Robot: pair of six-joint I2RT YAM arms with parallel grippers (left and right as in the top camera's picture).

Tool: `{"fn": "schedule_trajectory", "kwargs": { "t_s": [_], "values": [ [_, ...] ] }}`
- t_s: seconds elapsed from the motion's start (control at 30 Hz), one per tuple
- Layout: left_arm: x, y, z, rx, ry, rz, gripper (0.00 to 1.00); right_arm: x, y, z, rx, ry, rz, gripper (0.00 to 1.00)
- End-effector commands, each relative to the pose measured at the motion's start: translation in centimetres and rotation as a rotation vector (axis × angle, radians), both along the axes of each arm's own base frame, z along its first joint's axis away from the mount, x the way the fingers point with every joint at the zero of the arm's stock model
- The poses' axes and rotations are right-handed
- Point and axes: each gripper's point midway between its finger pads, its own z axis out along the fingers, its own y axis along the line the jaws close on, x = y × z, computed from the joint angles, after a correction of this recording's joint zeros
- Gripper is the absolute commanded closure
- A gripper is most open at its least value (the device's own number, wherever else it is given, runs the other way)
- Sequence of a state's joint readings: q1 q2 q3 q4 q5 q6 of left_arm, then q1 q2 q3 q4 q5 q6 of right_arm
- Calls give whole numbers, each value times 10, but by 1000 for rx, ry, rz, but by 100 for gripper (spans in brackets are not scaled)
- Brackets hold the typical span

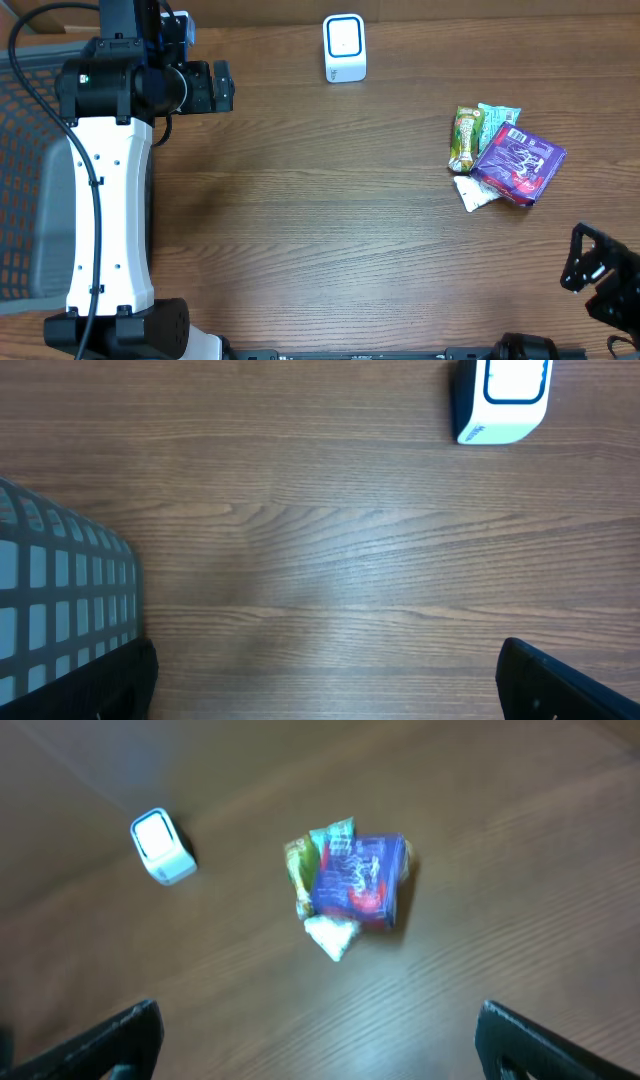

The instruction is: Scan the item barcode

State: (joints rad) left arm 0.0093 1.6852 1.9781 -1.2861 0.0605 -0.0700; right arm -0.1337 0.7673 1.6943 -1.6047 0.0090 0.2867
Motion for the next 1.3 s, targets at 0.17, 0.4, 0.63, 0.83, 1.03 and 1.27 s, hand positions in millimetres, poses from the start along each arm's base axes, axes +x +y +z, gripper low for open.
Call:
{"fn": "schedule_trajectory", "kwargs": {
  "t_s": [0.17,0.4,0.63,0.83,1.03,1.27],
  "values": [
    [1,0,2,6,-9,-19,0,48,14,-22,-70,-286,133,0],
    [1,0,2,5,-9,-20,0,94,21,-77,-77,-494,138,0],
    [1,0,2,6,-9,-19,0,116,28,-131,-69,-694,147,0],
    [1,0,2,6,-9,-19,0,117,34,-170,-103,-746,180,0],
    [1,0,2,6,-9,-19,0,117,39,-200,-117,-660,212,0],
    [1,0,2,6,-9,-19,0,115,57,-214,-88,-609,301,0]
  ]
}}
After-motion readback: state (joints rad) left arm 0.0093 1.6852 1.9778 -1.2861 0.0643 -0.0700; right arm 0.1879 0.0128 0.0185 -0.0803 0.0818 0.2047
